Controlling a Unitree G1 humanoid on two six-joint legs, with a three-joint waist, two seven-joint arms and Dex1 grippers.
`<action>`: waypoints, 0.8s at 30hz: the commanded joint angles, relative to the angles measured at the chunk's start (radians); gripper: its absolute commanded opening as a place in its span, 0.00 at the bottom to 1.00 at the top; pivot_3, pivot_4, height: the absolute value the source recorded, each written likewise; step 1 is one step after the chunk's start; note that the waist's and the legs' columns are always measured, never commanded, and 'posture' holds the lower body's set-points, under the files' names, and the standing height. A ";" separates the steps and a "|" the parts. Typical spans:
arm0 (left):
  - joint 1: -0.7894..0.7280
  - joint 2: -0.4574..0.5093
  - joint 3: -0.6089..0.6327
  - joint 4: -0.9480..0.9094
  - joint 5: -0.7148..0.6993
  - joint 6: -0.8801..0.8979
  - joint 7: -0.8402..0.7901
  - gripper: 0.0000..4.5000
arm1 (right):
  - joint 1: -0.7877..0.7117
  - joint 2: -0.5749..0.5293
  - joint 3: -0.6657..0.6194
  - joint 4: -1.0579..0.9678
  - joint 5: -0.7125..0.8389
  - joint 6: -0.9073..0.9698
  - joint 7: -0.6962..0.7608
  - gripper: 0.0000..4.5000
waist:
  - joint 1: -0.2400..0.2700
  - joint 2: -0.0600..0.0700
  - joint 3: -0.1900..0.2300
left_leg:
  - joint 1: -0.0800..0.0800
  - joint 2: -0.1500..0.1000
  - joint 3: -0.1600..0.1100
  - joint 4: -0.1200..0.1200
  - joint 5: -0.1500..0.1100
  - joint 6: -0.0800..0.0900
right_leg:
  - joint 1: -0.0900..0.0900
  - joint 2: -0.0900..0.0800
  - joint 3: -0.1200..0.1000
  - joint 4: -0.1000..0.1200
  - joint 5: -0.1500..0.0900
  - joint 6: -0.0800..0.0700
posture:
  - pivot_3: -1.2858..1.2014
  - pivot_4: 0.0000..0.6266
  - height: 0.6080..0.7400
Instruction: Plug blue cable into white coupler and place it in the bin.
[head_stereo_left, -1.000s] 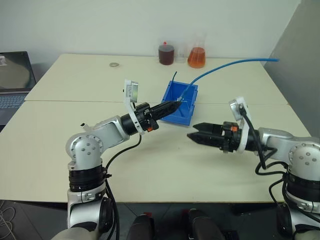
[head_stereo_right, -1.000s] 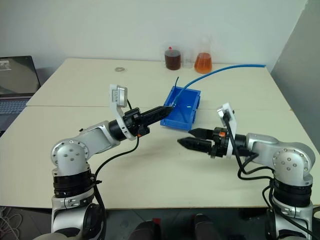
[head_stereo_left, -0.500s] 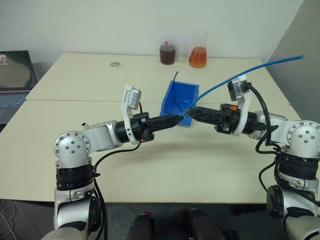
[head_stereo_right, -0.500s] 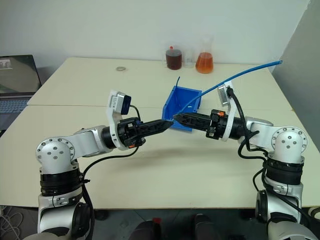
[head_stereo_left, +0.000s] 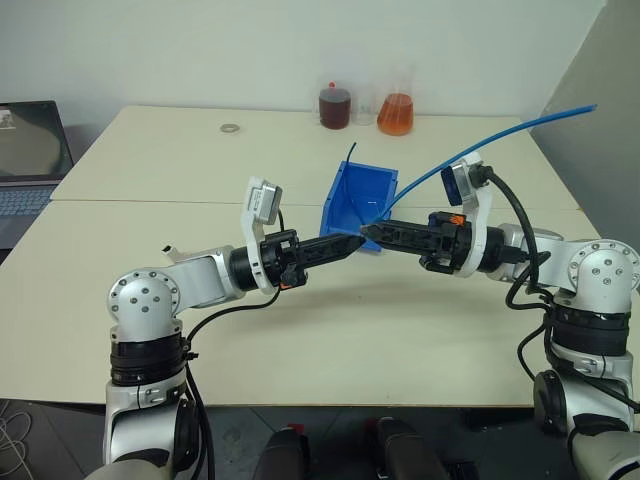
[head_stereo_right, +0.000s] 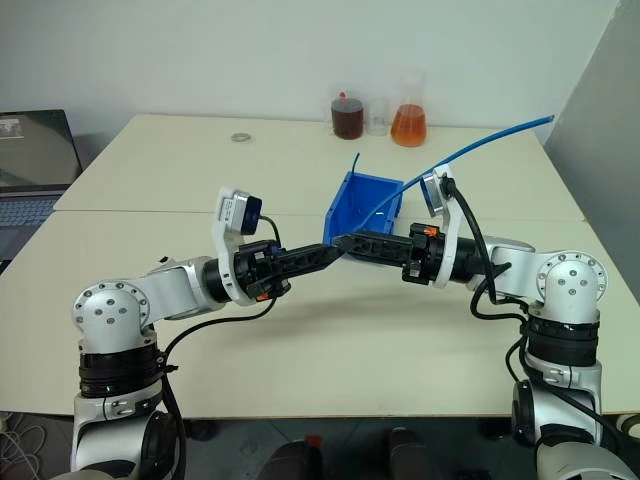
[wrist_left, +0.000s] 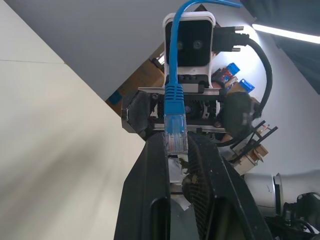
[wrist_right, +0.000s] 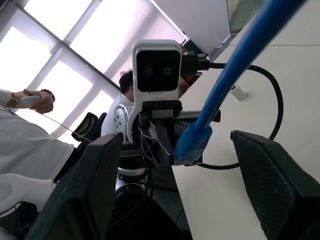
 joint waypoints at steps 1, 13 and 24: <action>0.000 0.006 -0.004 -0.042 -0.040 -0.019 0.017 0.05 | -0.007 -0.022 -0.001 -0.012 0.056 -0.024 0.005 0.57 | 0.000 0.000 0.000 | 0.000 0.000 0.000 0.000 0.000 0.000 | 0.000 0.000 0.000 0.000 0.000 0.000 | 0.52 0.24 1.00; 0.010 0.020 -0.014 -0.052 -0.059 -0.040 0.032 0.05 | 0.007 -0.055 0.030 0.002 0.126 -0.048 -0.015 0.04 | 0.000 0.000 0.000 | 0.000 0.000 0.000 0.000 0.000 0.000 | 0.000 0.000 0.000 -0.001 -0.001 0.002 | 0.52 0.24 1.00; 0.050 0.051 -0.030 -0.085 -0.058 -0.085 -0.010 0.39 | 0.000 -0.079 0.057 -0.007 0.068 -0.092 -0.005 0.04 | 0.000 0.000 0.000 | 0.000 0.000 0.002 -0.001 0.000 0.000 | -0.001 0.000 0.002 -0.002 -0.001 0.002 | 0.52 0.24 1.00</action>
